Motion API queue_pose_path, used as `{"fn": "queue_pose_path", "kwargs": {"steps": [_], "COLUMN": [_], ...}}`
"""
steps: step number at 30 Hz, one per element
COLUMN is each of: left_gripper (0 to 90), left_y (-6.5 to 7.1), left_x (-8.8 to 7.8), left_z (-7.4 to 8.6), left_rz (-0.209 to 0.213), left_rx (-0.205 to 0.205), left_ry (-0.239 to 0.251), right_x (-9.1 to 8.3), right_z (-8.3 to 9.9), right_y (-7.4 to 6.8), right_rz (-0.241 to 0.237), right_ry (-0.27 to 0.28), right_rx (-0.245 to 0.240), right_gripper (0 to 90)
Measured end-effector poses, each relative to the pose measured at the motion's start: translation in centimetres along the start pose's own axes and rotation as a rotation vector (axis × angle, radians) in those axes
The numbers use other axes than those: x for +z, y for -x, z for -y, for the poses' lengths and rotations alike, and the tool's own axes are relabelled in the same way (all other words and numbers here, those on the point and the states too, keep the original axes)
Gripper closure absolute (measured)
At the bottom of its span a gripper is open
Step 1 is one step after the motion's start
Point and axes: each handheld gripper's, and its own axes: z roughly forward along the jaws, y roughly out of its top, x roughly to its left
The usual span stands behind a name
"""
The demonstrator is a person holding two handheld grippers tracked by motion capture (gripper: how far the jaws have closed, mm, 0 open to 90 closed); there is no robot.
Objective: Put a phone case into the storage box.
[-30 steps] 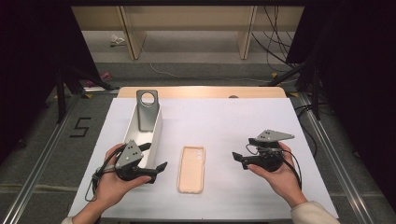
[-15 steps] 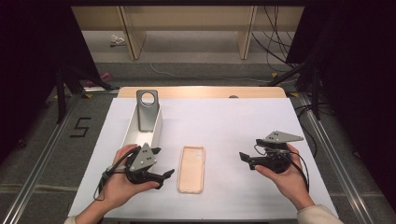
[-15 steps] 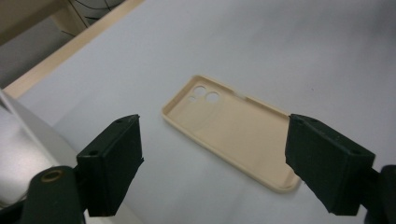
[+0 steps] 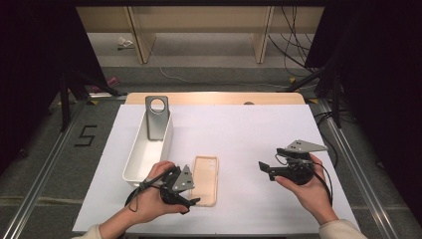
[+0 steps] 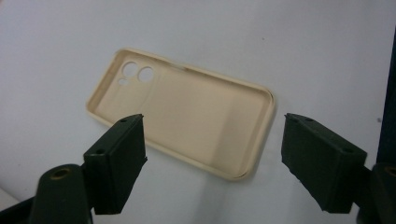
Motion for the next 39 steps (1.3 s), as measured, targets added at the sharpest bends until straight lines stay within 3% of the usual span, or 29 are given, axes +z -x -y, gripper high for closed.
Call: {"fn": "queue_pose_path", "kwargs": {"steps": [9,13,21,39], "left_gripper": [23.2,23.2,24.4,26.7], "left_y": [0.6,0.8,0.9,1.0], "left_x": [2.2,3.0,4.2,5.2], "left_z": [-0.9,-1.0,-1.2,-1.8], "left_rz": [0.037,0.054,0.042,0.048], "left_rx": [0.101,0.121,0.185,0.233], "left_ry": [-0.115,-0.150,-0.228,-0.266], "right_x": [0.1,0.1,0.2,0.2], "right_z": [0.0,0.0,0.0,-0.1], "right_y": [-0.2,-0.2,-0.3,-0.3], "right_rz": [-0.009,-0.010,-0.015,-0.021], "right_ry": [-0.003,-0.001,-0.002,-0.002], "right_rx": [-0.009,-0.008,-0.010,-0.010], "right_gripper": [16.2,16.2,16.2,16.2]}}
